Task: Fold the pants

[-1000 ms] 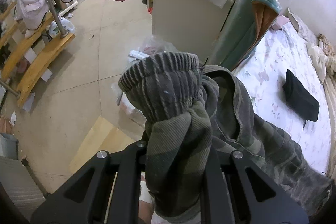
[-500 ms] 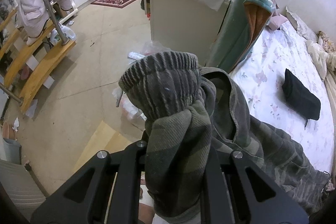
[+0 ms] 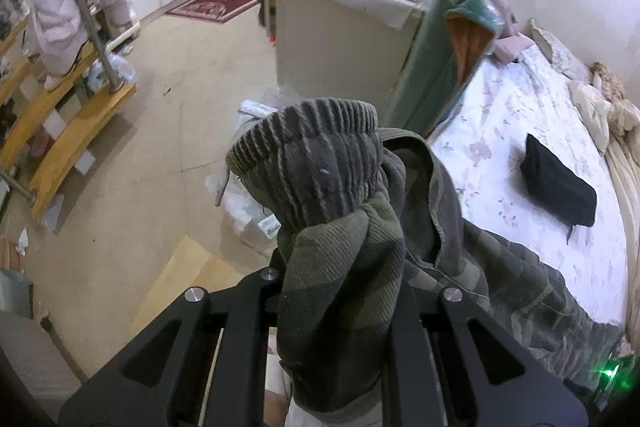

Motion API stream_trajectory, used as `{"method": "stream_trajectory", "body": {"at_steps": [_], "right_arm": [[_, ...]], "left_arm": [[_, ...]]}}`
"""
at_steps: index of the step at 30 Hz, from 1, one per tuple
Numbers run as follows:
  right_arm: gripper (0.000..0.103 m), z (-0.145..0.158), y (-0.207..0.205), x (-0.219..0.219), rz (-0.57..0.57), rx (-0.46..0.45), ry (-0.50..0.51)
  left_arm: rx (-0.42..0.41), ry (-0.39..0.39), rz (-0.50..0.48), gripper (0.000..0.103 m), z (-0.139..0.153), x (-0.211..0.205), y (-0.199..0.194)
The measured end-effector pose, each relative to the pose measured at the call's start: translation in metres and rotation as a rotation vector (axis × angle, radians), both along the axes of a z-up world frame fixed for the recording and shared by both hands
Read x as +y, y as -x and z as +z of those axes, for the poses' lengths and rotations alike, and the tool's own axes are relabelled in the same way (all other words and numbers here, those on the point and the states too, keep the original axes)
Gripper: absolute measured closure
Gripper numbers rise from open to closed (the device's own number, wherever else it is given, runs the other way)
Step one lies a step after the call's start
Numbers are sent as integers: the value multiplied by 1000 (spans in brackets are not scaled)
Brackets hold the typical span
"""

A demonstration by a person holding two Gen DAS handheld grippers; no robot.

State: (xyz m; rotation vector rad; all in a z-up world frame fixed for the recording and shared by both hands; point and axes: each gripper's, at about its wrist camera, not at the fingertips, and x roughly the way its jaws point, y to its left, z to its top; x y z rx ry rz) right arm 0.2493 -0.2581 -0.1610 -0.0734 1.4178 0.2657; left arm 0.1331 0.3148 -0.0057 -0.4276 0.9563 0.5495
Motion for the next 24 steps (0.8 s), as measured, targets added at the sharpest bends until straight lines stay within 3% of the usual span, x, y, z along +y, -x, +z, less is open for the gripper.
{"method": "stream_trajectory", "body": {"at_steps": [4, 9, 11, 13, 15, 18, 22, 24], "right_arm": [[26, 24, -1, -19, -112, 4, -79], [24, 87, -4, -61, -247, -191, -160], [24, 101, -9, -69, -261, -239, -154], [24, 106, -16, -77, -265, -263, -144], [24, 107, -22, -83, -278, -264, -147], [24, 106, -23, -82, -288, -253, -166], [24, 107, -20, -87, -297, -259, -180], [24, 109, -18, -92, -303, -265, -181]], "left_arm": [[-24, -87, -81, 93, 21, -30, -5], [-74, -298, -271, 94, 51, -123, -14], [-73, -376, -373, 94, 51, -171, -21], [-84, -406, -458, 94, 47, -211, -25], [-78, -470, -582, 93, 31, -268, -28], [-36, -501, -717, 90, -9, -335, -35], [194, -488, -872, 90, -93, -392, -37], [256, -492, -908, 89, -114, -401, -35]]}}
